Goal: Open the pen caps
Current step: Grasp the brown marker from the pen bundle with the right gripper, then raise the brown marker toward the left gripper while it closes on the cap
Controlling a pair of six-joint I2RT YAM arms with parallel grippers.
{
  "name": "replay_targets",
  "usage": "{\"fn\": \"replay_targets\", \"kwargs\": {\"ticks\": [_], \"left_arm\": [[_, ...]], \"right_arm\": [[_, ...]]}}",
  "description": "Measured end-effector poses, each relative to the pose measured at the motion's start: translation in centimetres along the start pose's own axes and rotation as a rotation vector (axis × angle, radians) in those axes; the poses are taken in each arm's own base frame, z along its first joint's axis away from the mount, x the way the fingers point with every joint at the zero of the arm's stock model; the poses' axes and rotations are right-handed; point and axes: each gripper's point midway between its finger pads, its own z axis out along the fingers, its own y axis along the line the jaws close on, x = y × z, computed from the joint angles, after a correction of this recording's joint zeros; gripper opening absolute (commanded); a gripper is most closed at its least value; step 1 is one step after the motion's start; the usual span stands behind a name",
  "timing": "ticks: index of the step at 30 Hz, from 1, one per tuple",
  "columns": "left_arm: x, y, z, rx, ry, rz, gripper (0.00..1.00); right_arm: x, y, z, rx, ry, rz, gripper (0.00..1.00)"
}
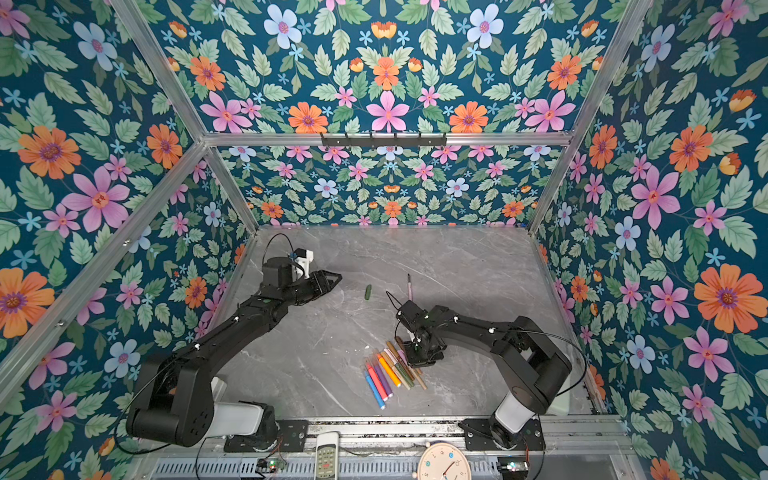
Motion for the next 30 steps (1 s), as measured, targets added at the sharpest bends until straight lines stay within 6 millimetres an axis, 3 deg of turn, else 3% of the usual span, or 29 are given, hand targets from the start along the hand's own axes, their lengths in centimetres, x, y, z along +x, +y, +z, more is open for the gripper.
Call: {"fn": "replay_targets", "kwargs": {"ticks": [9, 12, 16, 21, 30], "left_arm": [[0.2, -0.1, -0.4, -0.004, 0.008, 0.005, 0.51], [0.7, -0.1, -0.2, 0.013, 0.024, 0.000, 0.51], [2.1, -0.4, 0.4, 0.040, 0.060, -0.017, 0.53], [4.7, -3.0, 2.3, 0.106, 0.133, -0.011, 0.52], [9.4, -6.0, 6.7, 0.177, 0.276, -0.029, 0.50]], "right_arm": [[-0.6, -0.6, 0.5, 0.056, 0.010, 0.029, 0.21], [-1.1, -0.9, 0.1, 0.088, -0.009, 0.031, 0.16], [-2.4, -0.8, -2.1, 0.106, -0.085, 0.015, 0.15], [-4.5, 0.0, -5.2, 0.064, -0.177, -0.027, 0.15], [-5.9, 1.8, -8.0, -0.077, -0.216, -0.020, 0.15]]}}
